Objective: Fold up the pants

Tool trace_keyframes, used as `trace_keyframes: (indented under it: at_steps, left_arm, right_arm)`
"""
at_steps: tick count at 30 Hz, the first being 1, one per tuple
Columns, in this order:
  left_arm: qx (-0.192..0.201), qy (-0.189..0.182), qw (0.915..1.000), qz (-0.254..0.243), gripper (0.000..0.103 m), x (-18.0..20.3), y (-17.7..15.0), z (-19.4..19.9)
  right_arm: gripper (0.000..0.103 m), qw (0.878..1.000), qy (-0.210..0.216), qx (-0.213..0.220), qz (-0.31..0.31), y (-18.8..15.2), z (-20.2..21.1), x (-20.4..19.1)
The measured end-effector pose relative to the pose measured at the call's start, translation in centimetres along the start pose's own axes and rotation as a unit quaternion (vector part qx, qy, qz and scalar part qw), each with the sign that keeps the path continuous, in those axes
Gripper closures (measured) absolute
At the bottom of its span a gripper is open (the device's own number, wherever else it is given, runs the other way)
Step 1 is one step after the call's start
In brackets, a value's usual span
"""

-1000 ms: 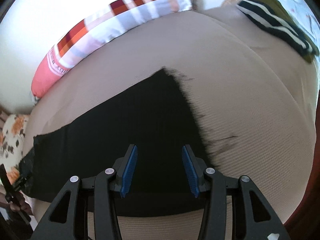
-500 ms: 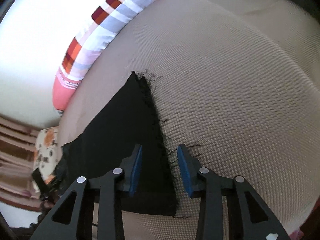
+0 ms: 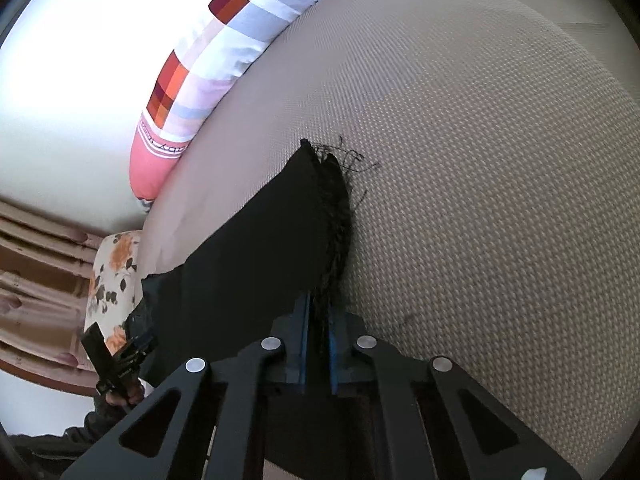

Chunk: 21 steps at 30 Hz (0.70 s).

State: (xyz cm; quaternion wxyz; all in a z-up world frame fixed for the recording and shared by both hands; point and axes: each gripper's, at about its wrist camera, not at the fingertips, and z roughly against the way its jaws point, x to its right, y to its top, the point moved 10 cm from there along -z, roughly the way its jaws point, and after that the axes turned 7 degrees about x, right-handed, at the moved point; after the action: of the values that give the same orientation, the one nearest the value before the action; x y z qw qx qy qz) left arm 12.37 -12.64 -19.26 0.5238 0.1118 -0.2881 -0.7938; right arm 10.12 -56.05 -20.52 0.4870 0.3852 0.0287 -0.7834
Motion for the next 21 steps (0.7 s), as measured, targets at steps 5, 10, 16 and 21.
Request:
trace_keyframes:
  at_steps: [5,10,16,21]
  left_arm:
    - [0.003,0.001,1.0,-0.001,0.037,0.1,0.1,0.0]
    - [0.004,-0.011,0.9998,0.016,0.037,-0.4,0.4,0.5]
    - [0.024,-0.017,0.9989,0.035,0.037,-1.9,0.6,2.2]
    - [0.05,-0.012,0.9975,0.049,0.037,-4.1,0.8,4.4]
  right_arm:
    - [0.098,0.999,-0.039,0.028,0.01,-0.3,0.9,-1.5]
    - [0.098,0.998,-0.012,0.061,-0.002,-0.8,2.3,-6.5]
    - [0.098,0.998,0.008,0.062,0.015,-1.8,1.3,-14.7]
    - [0.098,0.998,0.022,0.036,0.054,-3.5,-2.3,-22.0]
